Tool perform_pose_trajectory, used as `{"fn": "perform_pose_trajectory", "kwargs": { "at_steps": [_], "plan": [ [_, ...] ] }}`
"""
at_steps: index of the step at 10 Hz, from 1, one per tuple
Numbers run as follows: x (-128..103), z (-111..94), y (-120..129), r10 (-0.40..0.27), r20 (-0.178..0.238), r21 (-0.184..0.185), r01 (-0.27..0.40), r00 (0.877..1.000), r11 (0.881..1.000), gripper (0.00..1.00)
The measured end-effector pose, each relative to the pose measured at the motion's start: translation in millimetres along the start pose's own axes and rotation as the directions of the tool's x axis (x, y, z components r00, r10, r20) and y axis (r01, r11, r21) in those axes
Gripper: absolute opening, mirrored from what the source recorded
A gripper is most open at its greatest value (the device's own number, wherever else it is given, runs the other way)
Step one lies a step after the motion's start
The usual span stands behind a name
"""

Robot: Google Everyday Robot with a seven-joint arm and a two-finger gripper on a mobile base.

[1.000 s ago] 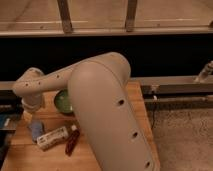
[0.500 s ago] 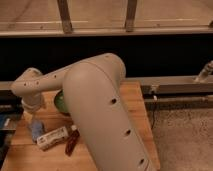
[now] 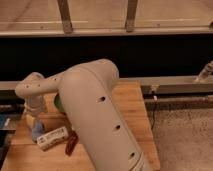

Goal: Wipe the white sponge on the table

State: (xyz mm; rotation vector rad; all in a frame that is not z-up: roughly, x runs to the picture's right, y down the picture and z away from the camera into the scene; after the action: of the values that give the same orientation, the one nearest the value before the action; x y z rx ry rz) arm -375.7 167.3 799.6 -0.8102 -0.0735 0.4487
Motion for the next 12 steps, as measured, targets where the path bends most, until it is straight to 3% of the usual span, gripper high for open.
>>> {"fn": "perform_pose_trajectory", "kwargs": {
  "at_steps": [10,11,12],
  "plan": [
    [-4,50,19,-0.005,0.003,-0.113,0.005,1.0,0.994,0.62],
    [-5,55,20,-0.006,0.003,-0.122,0.006,1.0,0.992,0.61],
    [-5,57,21,-0.008,0.0,-0.126,0.008,1.0,0.992,0.54]
  ]
}}
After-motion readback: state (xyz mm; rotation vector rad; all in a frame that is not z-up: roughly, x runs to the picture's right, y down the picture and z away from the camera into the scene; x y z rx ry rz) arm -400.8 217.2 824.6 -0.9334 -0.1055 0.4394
